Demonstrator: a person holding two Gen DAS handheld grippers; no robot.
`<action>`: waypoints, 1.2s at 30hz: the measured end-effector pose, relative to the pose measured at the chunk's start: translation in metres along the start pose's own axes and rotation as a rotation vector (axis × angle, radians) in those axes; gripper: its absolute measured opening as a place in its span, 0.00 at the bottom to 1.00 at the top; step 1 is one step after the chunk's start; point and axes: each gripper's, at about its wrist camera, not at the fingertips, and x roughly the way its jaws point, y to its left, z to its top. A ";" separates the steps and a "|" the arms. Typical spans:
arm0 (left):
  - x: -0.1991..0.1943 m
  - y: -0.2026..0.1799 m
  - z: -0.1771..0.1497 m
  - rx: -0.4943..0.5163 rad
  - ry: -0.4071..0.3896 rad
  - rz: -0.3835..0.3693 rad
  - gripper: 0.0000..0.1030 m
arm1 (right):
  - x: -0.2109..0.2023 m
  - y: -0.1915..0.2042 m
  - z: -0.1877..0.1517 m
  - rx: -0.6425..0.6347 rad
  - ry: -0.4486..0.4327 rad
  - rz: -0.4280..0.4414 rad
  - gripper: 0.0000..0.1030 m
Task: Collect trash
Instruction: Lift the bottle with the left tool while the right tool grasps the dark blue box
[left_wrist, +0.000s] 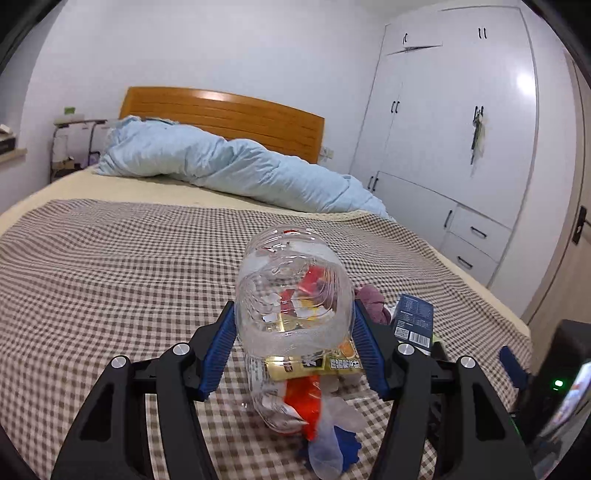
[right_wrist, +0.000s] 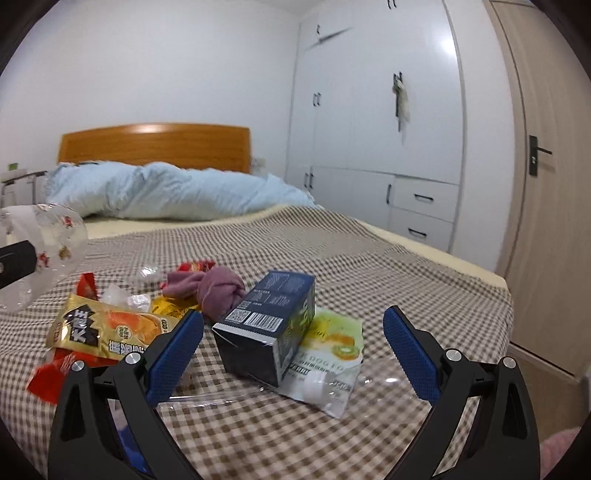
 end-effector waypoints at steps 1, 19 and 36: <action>0.002 0.003 0.001 0.002 0.004 0.000 0.57 | 0.003 0.005 0.000 0.002 0.009 -0.008 0.91; 0.011 0.019 -0.002 -0.045 0.005 0.014 0.57 | 0.077 0.039 0.002 0.149 0.324 -0.244 0.91; 0.024 0.011 -0.002 -0.058 0.014 0.020 0.57 | 0.101 0.036 -0.010 0.158 0.430 -0.251 0.58</action>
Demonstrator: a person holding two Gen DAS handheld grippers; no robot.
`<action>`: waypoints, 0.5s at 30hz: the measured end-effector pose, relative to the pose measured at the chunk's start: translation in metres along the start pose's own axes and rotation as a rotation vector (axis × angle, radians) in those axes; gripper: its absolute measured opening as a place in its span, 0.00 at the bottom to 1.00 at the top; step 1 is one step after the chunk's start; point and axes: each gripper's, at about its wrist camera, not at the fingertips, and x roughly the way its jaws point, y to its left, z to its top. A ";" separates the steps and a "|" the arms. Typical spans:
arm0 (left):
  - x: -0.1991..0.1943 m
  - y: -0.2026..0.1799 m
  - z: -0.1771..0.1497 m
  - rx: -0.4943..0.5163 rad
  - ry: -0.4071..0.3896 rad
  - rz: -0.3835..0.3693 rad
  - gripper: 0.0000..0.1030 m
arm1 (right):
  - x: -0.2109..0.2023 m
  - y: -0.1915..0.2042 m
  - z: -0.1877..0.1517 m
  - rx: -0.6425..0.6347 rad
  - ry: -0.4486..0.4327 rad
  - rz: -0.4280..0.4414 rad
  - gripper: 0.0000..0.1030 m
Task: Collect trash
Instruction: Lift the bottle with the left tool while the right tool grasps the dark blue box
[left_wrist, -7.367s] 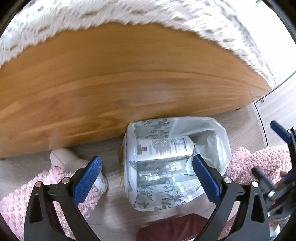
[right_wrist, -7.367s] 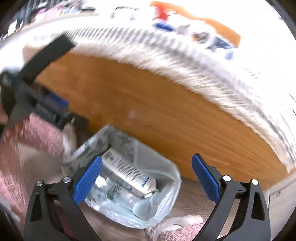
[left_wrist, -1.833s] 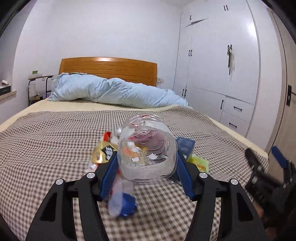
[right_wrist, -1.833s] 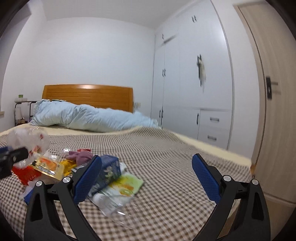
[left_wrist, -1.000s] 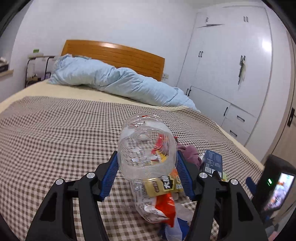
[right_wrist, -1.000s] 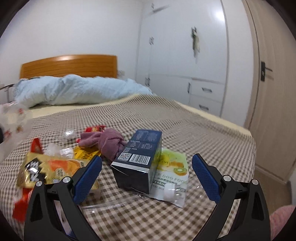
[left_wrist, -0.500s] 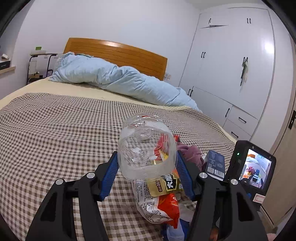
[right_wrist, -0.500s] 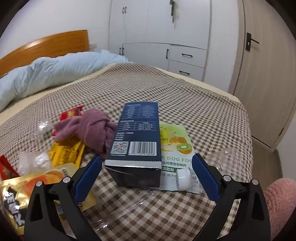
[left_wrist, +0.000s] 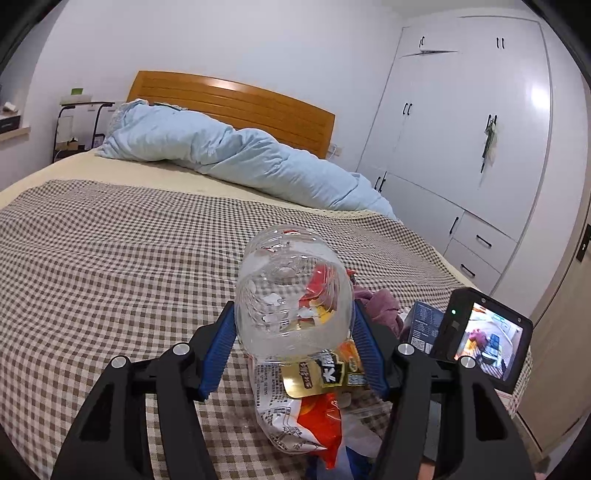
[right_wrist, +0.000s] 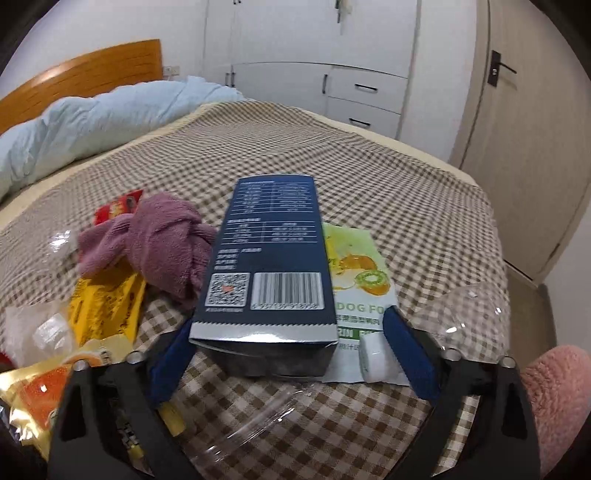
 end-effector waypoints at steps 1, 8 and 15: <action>-0.001 -0.001 0.001 0.005 -0.005 0.005 0.57 | 0.000 -0.003 -0.003 0.005 0.004 0.007 0.57; -0.008 -0.002 0.002 0.016 -0.024 0.009 0.57 | -0.017 -0.022 -0.007 0.040 -0.080 0.083 0.56; -0.010 0.001 0.002 0.010 -0.025 0.018 0.57 | -0.056 -0.035 -0.013 -0.017 -0.268 0.133 0.56</action>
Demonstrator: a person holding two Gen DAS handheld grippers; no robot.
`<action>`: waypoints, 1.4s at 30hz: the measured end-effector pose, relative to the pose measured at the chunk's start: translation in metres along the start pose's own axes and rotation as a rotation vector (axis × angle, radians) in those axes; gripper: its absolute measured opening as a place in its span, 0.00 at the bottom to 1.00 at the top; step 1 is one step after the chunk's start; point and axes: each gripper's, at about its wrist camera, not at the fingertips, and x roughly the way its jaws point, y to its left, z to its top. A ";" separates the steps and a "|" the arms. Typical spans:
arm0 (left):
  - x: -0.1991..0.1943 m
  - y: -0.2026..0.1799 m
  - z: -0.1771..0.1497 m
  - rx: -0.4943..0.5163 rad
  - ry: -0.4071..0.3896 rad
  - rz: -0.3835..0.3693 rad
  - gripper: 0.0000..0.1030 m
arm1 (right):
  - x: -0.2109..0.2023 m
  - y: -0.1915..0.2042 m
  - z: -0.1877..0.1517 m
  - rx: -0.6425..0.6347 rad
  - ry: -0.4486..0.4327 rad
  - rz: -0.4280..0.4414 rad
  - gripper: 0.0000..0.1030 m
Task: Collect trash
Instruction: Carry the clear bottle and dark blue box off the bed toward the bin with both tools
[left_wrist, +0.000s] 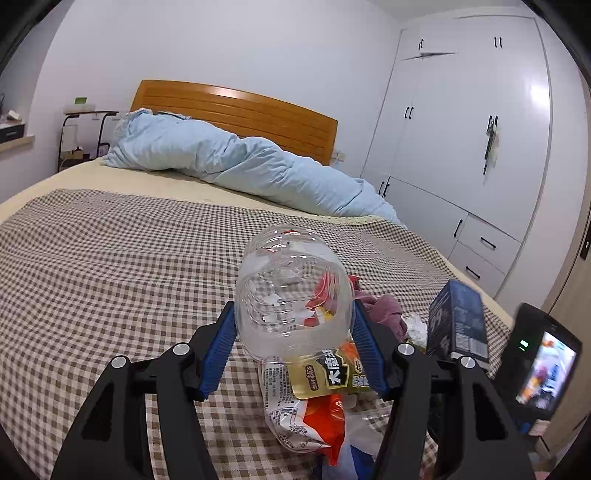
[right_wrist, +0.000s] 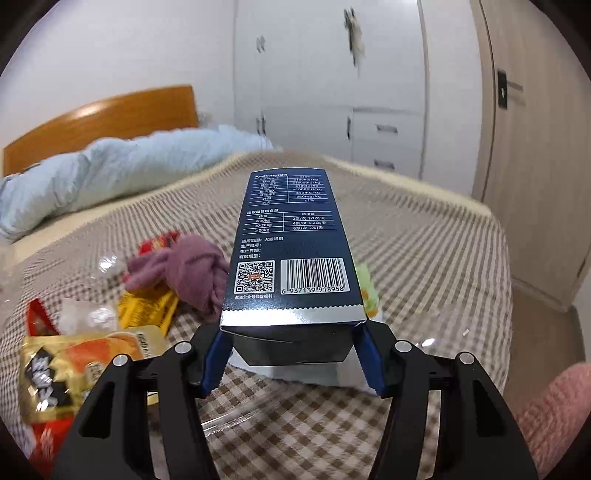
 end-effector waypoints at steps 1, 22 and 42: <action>-0.001 -0.001 0.000 0.006 -0.003 0.002 0.57 | -0.005 -0.002 0.000 -0.013 -0.025 0.004 0.56; -0.038 -0.043 -0.008 0.134 -0.086 -0.015 0.57 | -0.049 -0.091 0.007 -0.143 -0.099 0.148 0.56; -0.078 -0.081 -0.026 0.190 -0.168 -0.030 0.57 | -0.075 -0.133 -0.011 -0.270 -0.099 0.215 0.56</action>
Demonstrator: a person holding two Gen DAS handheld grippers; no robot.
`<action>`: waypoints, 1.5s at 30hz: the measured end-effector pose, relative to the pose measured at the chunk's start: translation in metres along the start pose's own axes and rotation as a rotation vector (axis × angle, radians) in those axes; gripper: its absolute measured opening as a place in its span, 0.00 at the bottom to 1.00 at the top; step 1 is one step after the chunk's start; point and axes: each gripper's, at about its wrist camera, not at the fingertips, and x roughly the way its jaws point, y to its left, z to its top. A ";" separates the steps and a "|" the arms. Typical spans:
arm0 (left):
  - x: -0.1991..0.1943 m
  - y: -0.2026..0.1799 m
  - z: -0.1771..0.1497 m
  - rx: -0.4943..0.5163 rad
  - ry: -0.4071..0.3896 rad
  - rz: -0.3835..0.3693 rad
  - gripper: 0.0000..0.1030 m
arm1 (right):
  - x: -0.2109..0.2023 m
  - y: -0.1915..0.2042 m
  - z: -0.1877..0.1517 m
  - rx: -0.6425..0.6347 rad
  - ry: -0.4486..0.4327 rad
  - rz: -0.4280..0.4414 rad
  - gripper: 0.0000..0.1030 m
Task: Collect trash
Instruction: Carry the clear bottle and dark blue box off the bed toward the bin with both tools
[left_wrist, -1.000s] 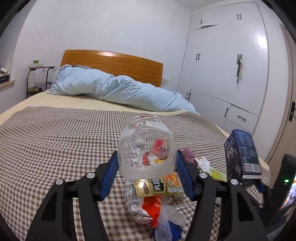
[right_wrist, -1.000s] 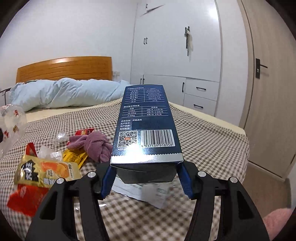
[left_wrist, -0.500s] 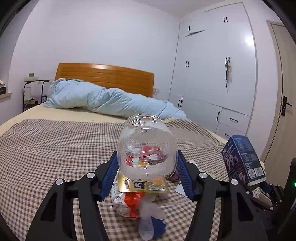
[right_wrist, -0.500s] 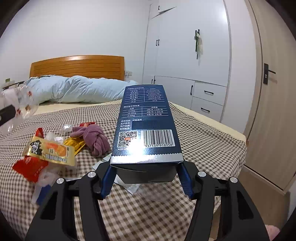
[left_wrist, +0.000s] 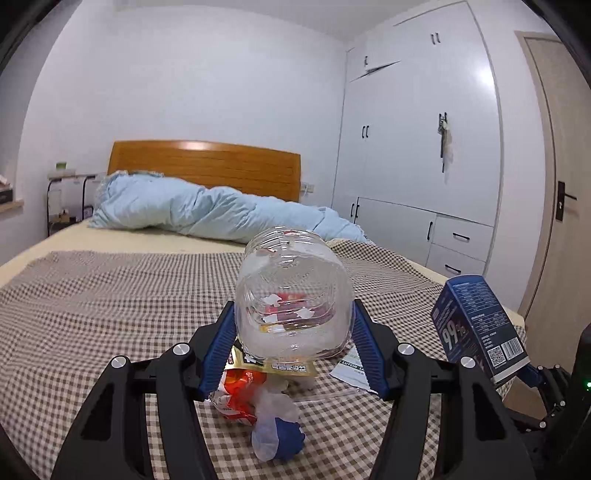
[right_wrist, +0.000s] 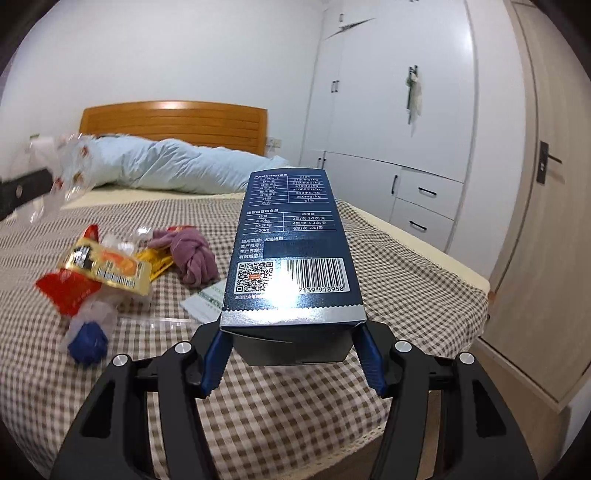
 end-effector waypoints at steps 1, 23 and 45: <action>-0.003 -0.003 0.000 0.010 -0.006 0.001 0.57 | -0.002 -0.001 -0.001 -0.007 0.001 0.003 0.56; -0.044 -0.048 -0.024 0.000 -0.040 -0.043 0.57 | -0.045 -0.049 -0.030 -0.068 0.056 0.053 0.56; -0.082 -0.069 -0.073 0.038 -0.009 -0.028 0.57 | -0.085 -0.085 -0.074 -0.135 0.112 0.090 0.56</action>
